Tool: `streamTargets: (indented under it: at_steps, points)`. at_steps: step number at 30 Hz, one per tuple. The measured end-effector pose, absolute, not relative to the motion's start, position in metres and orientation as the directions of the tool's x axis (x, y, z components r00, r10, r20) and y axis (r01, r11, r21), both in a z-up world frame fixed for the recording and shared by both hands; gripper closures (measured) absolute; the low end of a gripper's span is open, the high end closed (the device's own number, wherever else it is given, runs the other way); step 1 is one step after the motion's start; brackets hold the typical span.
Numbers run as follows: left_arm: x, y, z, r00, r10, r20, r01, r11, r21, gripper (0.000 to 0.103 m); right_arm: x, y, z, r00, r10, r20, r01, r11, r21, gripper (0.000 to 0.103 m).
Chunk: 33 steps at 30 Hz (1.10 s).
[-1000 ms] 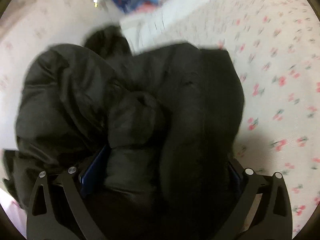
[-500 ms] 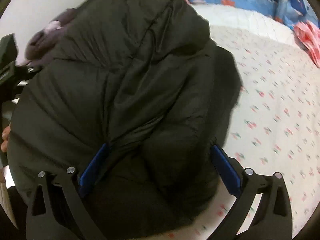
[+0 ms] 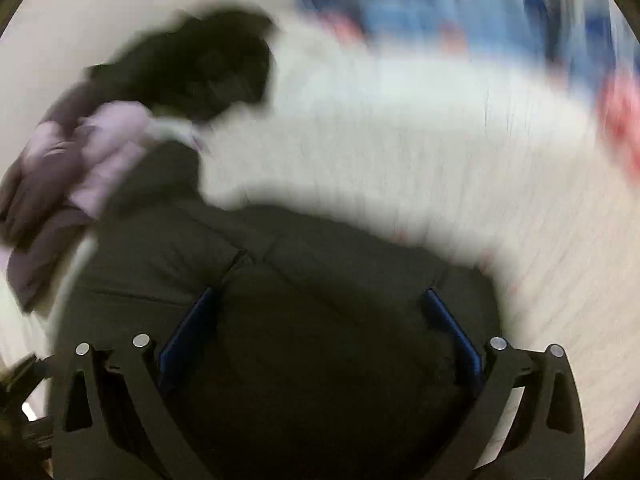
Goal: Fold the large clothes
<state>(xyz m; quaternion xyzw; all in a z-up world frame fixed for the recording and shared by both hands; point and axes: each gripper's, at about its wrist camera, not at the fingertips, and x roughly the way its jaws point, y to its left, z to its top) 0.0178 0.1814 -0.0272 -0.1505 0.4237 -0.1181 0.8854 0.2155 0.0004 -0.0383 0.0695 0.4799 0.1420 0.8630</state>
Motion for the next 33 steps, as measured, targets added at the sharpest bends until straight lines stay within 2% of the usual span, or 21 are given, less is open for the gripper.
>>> streamTargets:
  at_steps: [1, 5, 6, 8, 10, 13, 16, 17, 19, 21, 25, 30, 33]
  points:
    - [0.018, 0.183, -0.027, 0.607, -0.345, -0.716, 0.082, 0.923, -0.375, 0.006, 0.218, -0.007, -0.046, 0.48, 0.333, -0.811, -0.151, 0.943, 0.298, 0.006]
    - [0.017, 0.18, -0.031, 0.585, -0.324, -0.744, 0.089, 0.937, -0.338, 0.006, 0.199, -0.018, -0.034, 0.452, 0.332, -0.828, -0.183, 0.943, 0.278, 0.007]
    - [0.015, 0.179, -0.03, 0.588, -0.316, -0.745, 0.092, 0.941, -0.327, 0.006, 0.181, -0.029, -0.028, 0.472, 0.345, -0.811, -0.178, 0.939, 0.295, 0.007]
    - [0.01, 0.181, -0.026, 0.605, -0.294, -0.74, 0.082, 0.948, -0.309, 0.006, 0.141, -0.055, -0.005, 0.58, 0.376, -0.722, -0.176, 0.924, 0.34, 0.007]
    - [0.008, 0.185, -0.024, 0.612, -0.29, -0.736, 0.072, 0.947, -0.313, 0.006, 0.103, -0.077, -0.002, 0.619, 0.381, -0.687, -0.142, 0.914, 0.379, 0.007]
    - [0.005, 0.189, -0.022, 0.615, -0.289, -0.734, 0.056, 0.944, -0.325, 0.006, 0.066, -0.108, -0.03, 0.552, 0.458, -0.697, -0.085, 0.863, 0.499, 0.007]
    - [0.003, 0.187, -0.021, 0.617, -0.276, -0.737, 0.052, 0.949, -0.312, 0.006, 0.051, -0.103, -0.081, 0.37, 0.539, -0.757, -0.072, 0.829, 0.555, 0.007]
    - [0.002, 0.185, -0.02, 0.614, -0.275, -0.739, 0.053, 0.95, -0.309, 0.006, 0.048, -0.099, -0.09, 0.353, 0.563, -0.748, -0.079, 0.814, 0.575, 0.007]
    - [0.0, 0.183, -0.019, 0.609, -0.265, -0.747, 0.051, 0.954, -0.296, 0.006, 0.044, -0.088, -0.088, 0.351, 0.553, -0.755, -0.116, 0.826, 0.551, 0.007]
    - [-0.004, 0.18, -0.017, 0.62, -0.234, -0.749, 0.046, 0.964, -0.263, 0.006, 0.044, -0.079, -0.085, 0.315, 0.603, -0.733, -0.136, 0.793, 0.594, 0.007]
    - [-0.012, 0.177, -0.01, 0.644, -0.171, -0.746, 0.047, 0.982, -0.185, 0.006, 0.039, -0.078, -0.077, 0.337, 0.562, -0.755, -0.158, 0.825, 0.543, 0.007]
    - [-0.025, 0.167, 0.003, 0.697, -0.116, -0.708, 0.056, 0.993, -0.107, 0.007, 0.015, -0.102, -0.05, 0.485, 0.464, -0.741, -0.132, 0.877, 0.462, 0.007]
    - [-0.032, 0.155, 0.011, 0.731, -0.08, -0.678, 0.063, 0.997, -0.05, 0.007, -0.007, -0.094, -0.014, 0.629, 0.379, -0.679, -0.189, 0.922, 0.339, 0.007]
